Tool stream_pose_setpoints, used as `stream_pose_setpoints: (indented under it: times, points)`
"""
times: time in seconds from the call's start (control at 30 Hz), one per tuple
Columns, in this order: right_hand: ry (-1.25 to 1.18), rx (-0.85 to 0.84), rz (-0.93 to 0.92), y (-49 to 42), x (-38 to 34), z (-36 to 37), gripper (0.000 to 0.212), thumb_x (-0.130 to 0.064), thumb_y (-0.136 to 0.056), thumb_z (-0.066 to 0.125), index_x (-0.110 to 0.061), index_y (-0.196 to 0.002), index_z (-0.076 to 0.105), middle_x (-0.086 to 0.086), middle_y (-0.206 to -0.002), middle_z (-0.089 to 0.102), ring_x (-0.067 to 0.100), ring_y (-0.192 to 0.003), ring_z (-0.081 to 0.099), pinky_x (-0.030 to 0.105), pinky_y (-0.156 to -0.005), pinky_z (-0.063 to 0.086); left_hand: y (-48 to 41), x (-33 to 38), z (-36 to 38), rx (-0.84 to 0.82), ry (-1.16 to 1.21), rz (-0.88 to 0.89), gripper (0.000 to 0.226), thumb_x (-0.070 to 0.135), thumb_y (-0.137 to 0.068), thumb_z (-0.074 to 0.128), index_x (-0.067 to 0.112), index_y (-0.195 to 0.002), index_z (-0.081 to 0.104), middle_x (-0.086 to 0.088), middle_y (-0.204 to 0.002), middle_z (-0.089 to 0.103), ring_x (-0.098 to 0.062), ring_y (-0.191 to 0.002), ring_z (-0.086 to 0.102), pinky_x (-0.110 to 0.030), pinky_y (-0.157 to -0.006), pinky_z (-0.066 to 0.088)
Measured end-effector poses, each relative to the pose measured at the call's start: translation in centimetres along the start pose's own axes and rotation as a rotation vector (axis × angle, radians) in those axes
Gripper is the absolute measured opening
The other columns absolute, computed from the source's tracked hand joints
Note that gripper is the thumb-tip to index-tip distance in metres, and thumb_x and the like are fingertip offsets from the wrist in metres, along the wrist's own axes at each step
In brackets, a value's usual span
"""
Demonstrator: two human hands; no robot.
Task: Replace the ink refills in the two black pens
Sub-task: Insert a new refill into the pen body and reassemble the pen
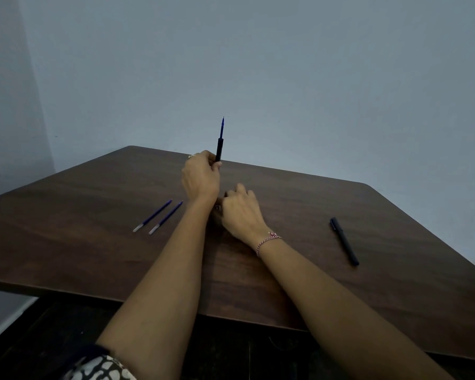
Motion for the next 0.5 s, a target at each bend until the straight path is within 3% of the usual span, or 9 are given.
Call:
stream_pose_setpoints:
  times: [0.37, 0.5]
  points:
    - [0.011, 0.078, -0.073, -0.2, -0.8, -0.6, 0.022, -0.027, -0.092, 0.052, -0.011, -0.095, 0.067, 0.006, -0.101, 0.066, 0.027, -0.104, 0.048, 0.035, -0.074, 0.030, -0.1, -0.2, -0.2, 0.017, 0.001, -0.041, 0.009, 0.023, -0.085, 0.067, 0.015, -0.088, 0.067, -0.003, -0.088, 0.069, -0.020, -0.083, 0.063, -0.032, -0.066, 0.049]
    - [-0.213, 0.158, -0.006, -0.5, 0.5, -1.8, 0.015, -0.018, -0.088, 0.059, -0.011, -0.093, 0.071, 0.009, -0.093, 0.068, 0.030, -0.098, 0.051, 0.036, -0.072, 0.037, -0.3, -0.3, -0.4, 0.048, 0.024, -0.054, 0.009, 0.022, -0.084, 0.067, 0.015, -0.090, 0.068, -0.004, -0.090, 0.069, -0.020, -0.084, 0.063, -0.029, -0.065, 0.045]
Point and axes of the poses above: each hand's wrist, its own y-axis away from the middle knuckle, its own z-axis out of the palm, x = y × z, the point moved 6 cm from there along -y, towards the middle knuckle
